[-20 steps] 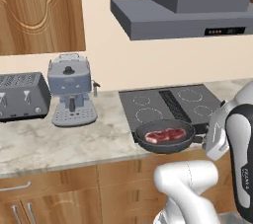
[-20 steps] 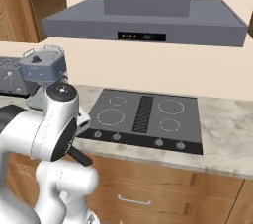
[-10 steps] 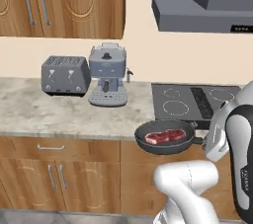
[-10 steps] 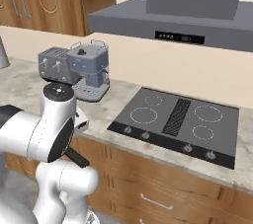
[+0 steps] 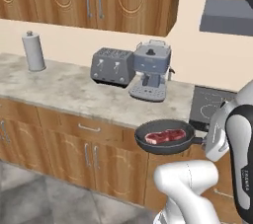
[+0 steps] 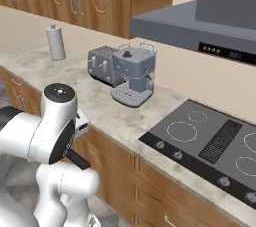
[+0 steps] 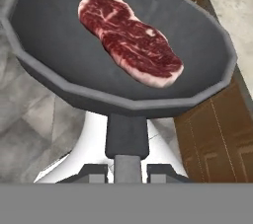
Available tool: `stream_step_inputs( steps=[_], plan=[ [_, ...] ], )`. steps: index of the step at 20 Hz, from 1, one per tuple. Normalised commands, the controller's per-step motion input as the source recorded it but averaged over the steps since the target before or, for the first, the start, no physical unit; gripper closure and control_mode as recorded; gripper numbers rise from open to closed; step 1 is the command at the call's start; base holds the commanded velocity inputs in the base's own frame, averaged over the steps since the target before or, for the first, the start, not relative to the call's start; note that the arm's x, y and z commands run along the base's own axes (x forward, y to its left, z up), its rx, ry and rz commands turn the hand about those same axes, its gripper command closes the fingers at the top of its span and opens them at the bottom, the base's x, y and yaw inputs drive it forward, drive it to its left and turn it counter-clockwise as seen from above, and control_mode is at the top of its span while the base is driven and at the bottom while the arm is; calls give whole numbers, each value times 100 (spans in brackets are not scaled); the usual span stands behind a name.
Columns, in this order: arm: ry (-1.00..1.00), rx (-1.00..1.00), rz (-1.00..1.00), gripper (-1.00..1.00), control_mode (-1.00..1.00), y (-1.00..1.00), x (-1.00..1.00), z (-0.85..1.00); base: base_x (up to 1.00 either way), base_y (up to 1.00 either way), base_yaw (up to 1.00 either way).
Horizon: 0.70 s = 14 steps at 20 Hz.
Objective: Pick up the pan with the steak in it and place it on the dining table. Then place the steak on the plate.
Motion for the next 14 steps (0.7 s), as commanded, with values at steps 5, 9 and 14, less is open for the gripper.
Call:
stream_step_inputs(
  steps=[5, 9, 14],
  plan=[
    [0, 0, 0, 100, 100, 0, 0, 0, -3, 0, 50],
    [0, 0, 0, 100, 100, 0, 0, 0, -3, 0, 50],
    [0, 0, 0, 100, 100, 0, 0, 0, -3, 0, 50]
  ],
)
